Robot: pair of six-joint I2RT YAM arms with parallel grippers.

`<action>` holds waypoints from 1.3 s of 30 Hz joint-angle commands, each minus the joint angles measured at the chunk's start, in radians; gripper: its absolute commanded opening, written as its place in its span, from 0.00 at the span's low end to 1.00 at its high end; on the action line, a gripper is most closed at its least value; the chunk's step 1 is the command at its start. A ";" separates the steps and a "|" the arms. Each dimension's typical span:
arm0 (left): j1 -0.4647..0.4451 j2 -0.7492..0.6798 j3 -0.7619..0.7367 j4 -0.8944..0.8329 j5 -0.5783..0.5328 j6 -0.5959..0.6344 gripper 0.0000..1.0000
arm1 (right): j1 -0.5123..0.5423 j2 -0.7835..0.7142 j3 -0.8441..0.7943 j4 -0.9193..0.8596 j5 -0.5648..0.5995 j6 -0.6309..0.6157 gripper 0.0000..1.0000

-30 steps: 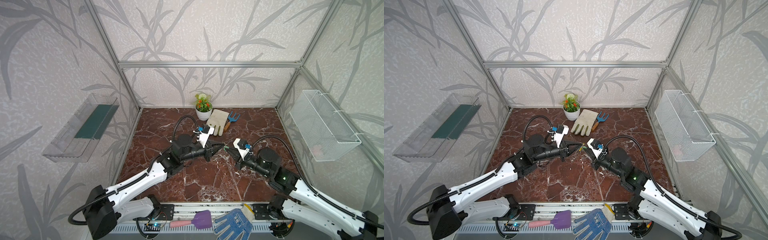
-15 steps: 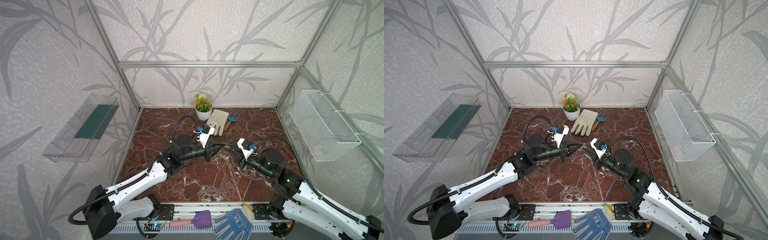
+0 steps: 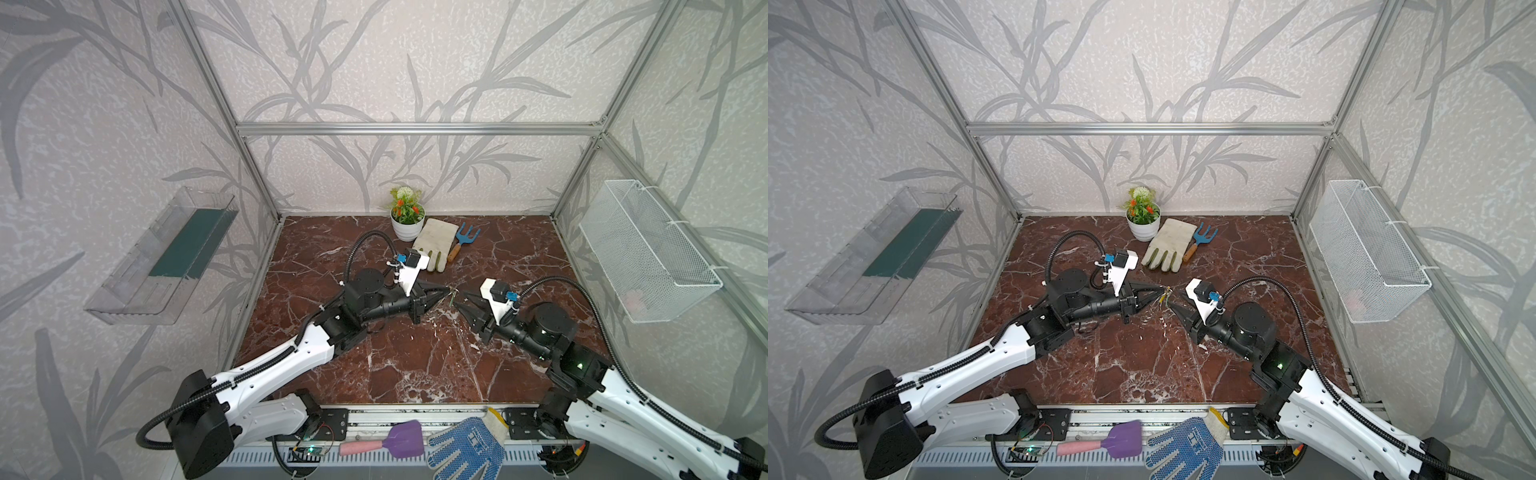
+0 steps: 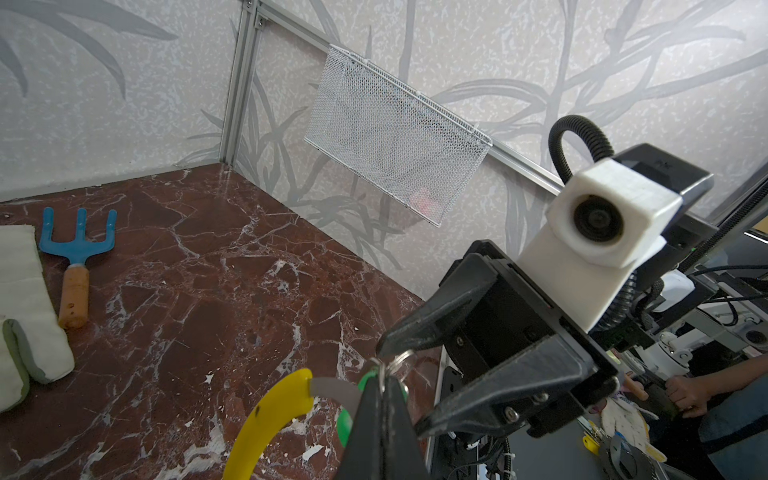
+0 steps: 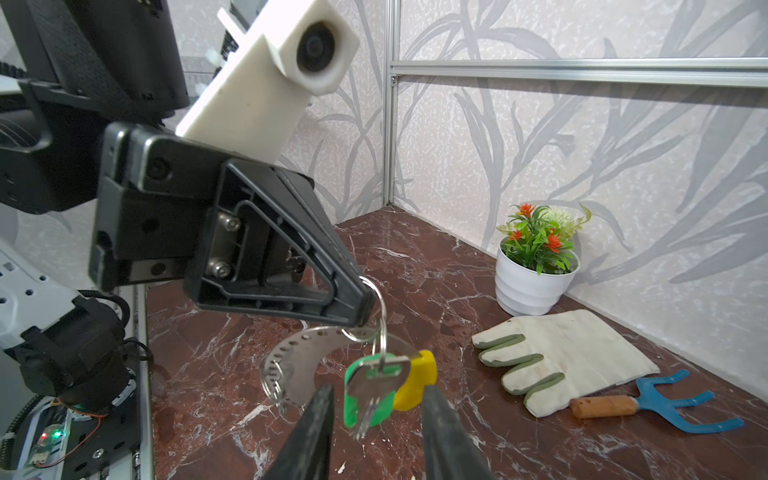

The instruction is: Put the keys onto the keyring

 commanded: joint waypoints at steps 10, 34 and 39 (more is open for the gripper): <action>0.002 -0.006 0.020 0.020 0.030 0.004 0.00 | -0.012 0.053 0.076 0.017 -0.035 0.015 0.36; 0.002 -0.022 0.009 0.046 -0.005 -0.003 0.00 | -0.015 0.088 0.014 -0.016 -0.149 0.056 0.20; 0.001 -0.030 0.000 0.045 -0.015 0.002 0.00 | -0.059 0.006 -0.020 0.027 -0.131 0.108 0.31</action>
